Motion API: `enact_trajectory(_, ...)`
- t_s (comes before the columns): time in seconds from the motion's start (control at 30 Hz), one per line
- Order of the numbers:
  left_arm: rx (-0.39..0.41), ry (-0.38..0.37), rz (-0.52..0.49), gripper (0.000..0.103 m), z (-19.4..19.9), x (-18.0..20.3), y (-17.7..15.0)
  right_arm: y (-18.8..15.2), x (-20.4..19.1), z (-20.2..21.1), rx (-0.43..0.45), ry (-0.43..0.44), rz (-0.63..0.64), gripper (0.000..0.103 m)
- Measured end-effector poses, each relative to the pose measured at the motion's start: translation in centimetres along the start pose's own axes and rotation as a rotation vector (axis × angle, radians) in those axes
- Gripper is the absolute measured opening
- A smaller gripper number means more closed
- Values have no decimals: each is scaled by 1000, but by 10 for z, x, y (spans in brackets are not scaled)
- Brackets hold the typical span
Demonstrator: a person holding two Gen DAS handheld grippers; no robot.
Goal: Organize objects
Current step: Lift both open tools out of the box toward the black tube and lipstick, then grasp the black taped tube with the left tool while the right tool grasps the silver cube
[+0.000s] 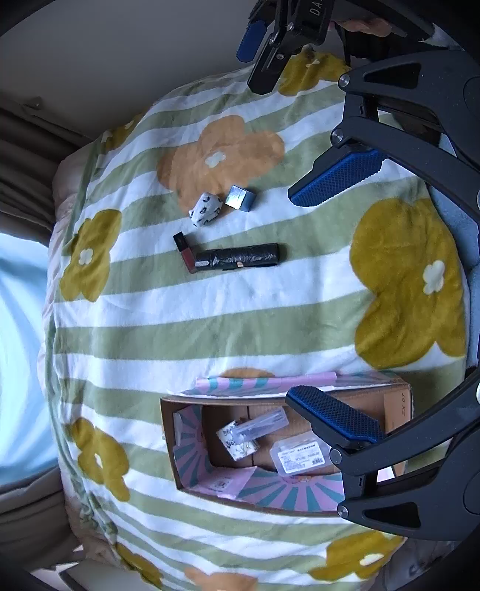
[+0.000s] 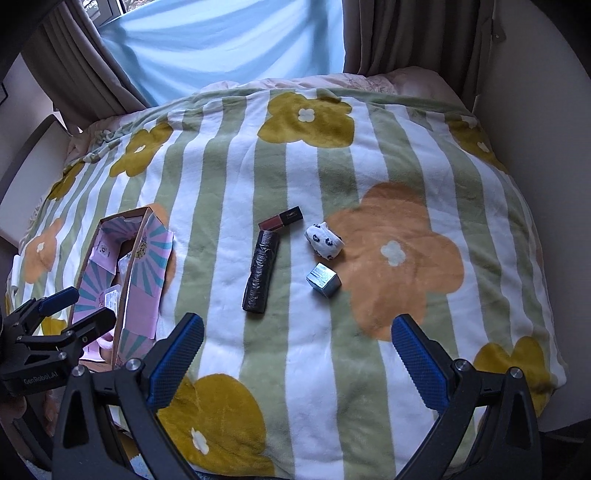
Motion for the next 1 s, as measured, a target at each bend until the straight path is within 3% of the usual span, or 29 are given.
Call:
enact_trajectory(0.37, -33, -14, 7, 97, -56, 36, 29, 3, 23, -47, 28, 23, 129, 101)
enact_trajectory(0.6, -109, -22, -6, 85, -127, 61, 42, 4, 41, -106, -3, 26, 220, 85)
enact_trajectory(1.0, -230, 13, -1, 74, -242, 72, 40, 0, 51, -192, -30, 96, 355, 84)
Point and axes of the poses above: each gripper's, at about its wrist camera, not at the fingertips, and z roughly against the way its jaws point, x to its right, y to its top, the point moved 4 cm from there along -z, roughly the way its jaws point, and after that the axes turned 5 degrees about z, right-handed, at the moved point
